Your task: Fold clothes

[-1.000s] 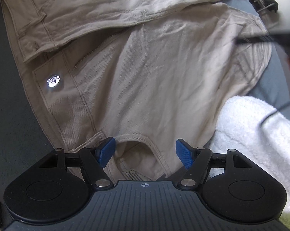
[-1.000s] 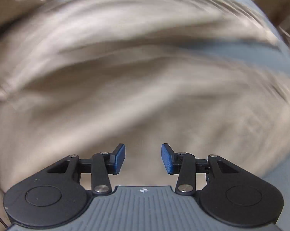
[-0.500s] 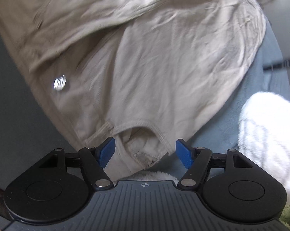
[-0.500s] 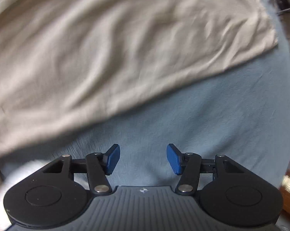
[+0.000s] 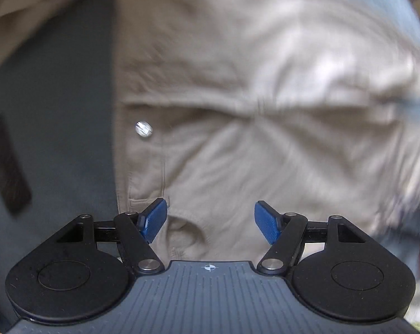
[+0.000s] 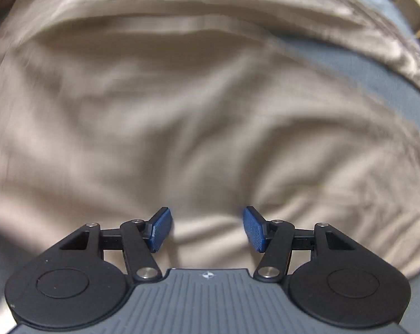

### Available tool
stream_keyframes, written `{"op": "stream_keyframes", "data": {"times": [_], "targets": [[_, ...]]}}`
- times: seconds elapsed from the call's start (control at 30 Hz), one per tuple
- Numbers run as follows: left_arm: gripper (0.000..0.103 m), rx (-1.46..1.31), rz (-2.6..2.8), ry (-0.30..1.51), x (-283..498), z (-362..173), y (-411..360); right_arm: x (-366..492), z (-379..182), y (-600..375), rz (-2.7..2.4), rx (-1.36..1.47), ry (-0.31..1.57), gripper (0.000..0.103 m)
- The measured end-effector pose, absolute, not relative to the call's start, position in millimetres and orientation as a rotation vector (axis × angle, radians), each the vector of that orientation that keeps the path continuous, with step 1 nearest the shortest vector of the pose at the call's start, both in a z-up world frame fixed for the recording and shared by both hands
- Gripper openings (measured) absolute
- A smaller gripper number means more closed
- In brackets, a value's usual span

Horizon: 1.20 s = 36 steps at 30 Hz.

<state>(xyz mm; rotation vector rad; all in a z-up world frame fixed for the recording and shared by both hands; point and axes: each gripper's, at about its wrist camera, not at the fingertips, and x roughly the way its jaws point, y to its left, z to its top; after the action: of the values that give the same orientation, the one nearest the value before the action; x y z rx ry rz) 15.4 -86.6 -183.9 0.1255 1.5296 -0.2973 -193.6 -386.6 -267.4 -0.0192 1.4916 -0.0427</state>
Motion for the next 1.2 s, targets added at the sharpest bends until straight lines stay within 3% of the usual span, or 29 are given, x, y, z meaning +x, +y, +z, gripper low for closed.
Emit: {"op": "stream_keyframes", "data": {"times": [0.1,0.3,0.53,0.7,0.77,0.83,0.9,1.03,1.2], "targets": [[0.070,0.043,-0.233,1.469,5,-161,-98,-219,-259,-410,0.019,-0.043,1.667,0.054],[0.071,0.061,-0.268,1.445,-4,-141,-117,-170,-201,-479,-0.106,0.039,1.540,0.055],[0.074,0.342,-0.494,1.576,-33,-222,-143,-114,-256,-490,-0.140,0.065,1.451,0.056],[0.074,0.379,-0.600,1.614,-50,-277,-132,-216,-273,-497,-0.198,0.099,1.565,0.061],[0.074,0.402,-0.640,1.615,-54,-290,-126,-265,-274,-499,-0.244,0.079,1.713,0.054],[0.074,0.425,-0.687,1.598,-55,-298,-120,-291,-249,-514,-0.303,0.082,1.669,0.051],[0.074,0.438,-0.734,1.580,-54,-302,-116,-280,-217,-540,-0.381,0.157,1.506,0.052],[0.075,0.419,-0.802,1.560,-49,-306,-106,-224,-194,-580,-0.390,0.181,1.254,0.059],[0.075,0.274,-0.830,1.528,-43,-303,-78,-192,-255,-597,-0.300,0.176,1.301,0.059]]}}
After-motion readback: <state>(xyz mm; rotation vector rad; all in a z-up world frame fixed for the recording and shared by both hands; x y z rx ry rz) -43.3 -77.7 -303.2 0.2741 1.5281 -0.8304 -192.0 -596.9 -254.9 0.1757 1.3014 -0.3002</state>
